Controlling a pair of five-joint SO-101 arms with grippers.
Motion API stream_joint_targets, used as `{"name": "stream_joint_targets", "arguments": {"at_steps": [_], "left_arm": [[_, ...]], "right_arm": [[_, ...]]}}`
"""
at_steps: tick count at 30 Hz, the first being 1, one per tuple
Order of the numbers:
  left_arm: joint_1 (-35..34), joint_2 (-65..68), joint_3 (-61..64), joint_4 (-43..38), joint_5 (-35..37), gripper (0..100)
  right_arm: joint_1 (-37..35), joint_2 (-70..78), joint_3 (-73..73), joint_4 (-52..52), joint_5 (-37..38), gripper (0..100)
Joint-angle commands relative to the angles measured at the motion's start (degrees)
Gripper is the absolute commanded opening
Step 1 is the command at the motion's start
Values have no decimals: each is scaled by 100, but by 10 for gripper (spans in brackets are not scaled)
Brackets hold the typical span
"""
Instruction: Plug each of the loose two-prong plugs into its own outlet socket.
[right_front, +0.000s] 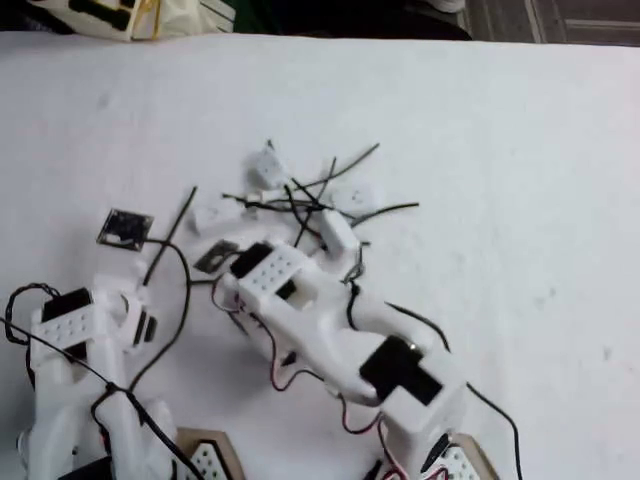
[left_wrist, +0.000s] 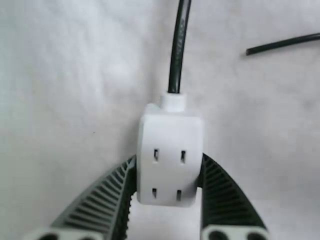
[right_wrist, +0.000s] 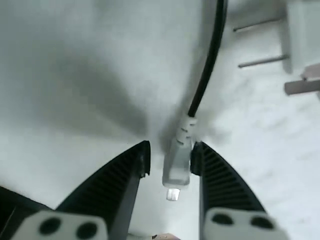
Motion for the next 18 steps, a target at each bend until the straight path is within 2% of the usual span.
{"name": "stream_joint_targets", "arguments": {"at_steps": [1,3,6,11,18], "left_arm": [[-40,-171,0,-62,26,23],[-40,-171,0,-62,26,23],[-40,-171,0,-62,26,23],[-40,-171,0,-62,18,23],[-40,-171,0,-70,18,23]], "right_arm": [[338,127,-299,145,-26,141],[382,207,-360,242,-18,123],[347,242,-387,251,-18,15],[365,-92,-484,602,-18,19],[549,-1675,-475,1103,-44,17]]}}
